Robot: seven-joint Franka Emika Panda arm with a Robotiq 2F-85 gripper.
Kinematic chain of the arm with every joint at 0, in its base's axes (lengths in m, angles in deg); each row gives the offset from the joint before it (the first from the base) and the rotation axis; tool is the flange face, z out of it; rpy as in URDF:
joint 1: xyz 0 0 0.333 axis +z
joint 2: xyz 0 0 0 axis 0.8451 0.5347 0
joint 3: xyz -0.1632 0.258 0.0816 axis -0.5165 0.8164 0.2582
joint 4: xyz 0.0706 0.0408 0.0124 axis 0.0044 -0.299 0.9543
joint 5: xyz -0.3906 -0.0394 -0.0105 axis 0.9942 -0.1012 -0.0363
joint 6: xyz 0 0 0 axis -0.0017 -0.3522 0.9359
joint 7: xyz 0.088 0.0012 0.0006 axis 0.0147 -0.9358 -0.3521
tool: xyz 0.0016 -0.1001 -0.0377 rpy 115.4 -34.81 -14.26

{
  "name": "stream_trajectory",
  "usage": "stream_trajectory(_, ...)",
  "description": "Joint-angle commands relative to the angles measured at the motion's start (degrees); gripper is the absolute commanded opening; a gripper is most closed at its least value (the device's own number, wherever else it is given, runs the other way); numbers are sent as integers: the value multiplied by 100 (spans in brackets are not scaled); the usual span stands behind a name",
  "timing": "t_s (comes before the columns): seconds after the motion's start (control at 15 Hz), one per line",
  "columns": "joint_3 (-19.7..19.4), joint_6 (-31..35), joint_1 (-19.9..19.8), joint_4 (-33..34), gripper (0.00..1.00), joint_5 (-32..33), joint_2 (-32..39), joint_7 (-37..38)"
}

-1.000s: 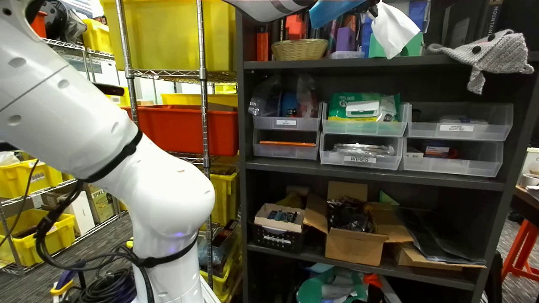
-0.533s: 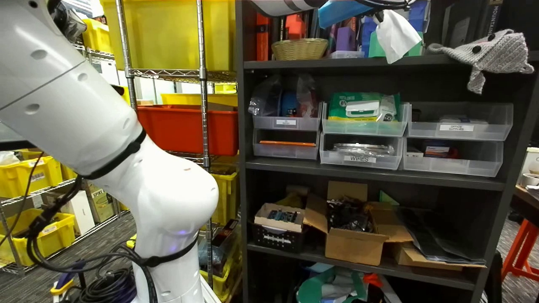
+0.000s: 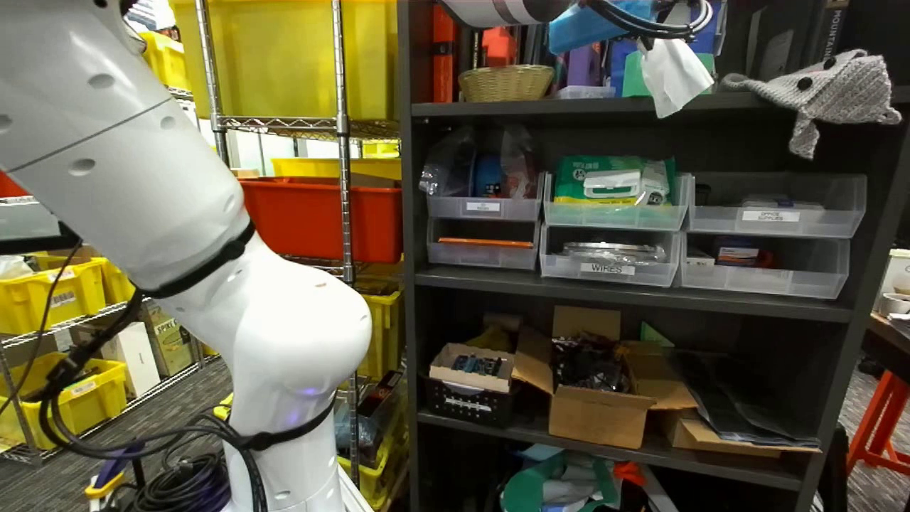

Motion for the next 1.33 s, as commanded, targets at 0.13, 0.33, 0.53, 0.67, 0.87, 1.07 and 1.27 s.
stream_trajectory(0.13, -166, -132, 195, 316, 1, -391, 228, -297)
stream_trajectory(0.33, -303, -202, 456, 300, 1, -629, 243, -529)
stream_trajectory(0.53, -253, -183, 576, 174, 1, -701, 307, -727)
stream_trajectory(0.67, -196, -141, 617, 67, 1, -665, 319, -839)
stream_trajectory(0.87, -148, -107, 658, -61, 1, -636, 309, -992)
stream_trajectory(1.07, -111, -29, 651, -230, 1, -591, 226, -1141)
stream_trajectory(1.27, -18, 206, 588, -446, 1, -489, 103, -1225)
